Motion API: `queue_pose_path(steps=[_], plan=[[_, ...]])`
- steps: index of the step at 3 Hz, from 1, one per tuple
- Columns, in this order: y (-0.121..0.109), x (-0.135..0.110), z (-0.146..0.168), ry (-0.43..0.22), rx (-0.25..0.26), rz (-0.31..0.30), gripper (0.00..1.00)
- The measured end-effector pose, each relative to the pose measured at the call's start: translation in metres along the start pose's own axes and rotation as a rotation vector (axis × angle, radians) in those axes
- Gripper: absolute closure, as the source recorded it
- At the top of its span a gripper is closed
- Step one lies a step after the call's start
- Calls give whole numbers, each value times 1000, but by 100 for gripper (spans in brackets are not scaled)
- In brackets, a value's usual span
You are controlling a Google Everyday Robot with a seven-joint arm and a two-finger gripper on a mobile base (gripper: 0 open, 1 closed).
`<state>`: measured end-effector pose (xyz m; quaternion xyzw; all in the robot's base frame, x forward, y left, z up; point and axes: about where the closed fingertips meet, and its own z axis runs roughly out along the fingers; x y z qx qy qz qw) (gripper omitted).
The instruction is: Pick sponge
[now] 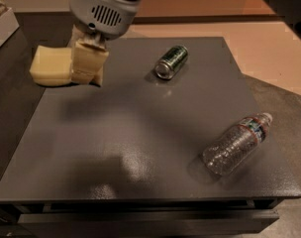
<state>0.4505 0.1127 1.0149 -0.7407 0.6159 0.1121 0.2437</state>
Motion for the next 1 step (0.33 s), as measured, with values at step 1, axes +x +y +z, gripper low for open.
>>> queue_pose_path(steps=[1], plan=[[0, 0, 0, 0, 0, 0, 100]])
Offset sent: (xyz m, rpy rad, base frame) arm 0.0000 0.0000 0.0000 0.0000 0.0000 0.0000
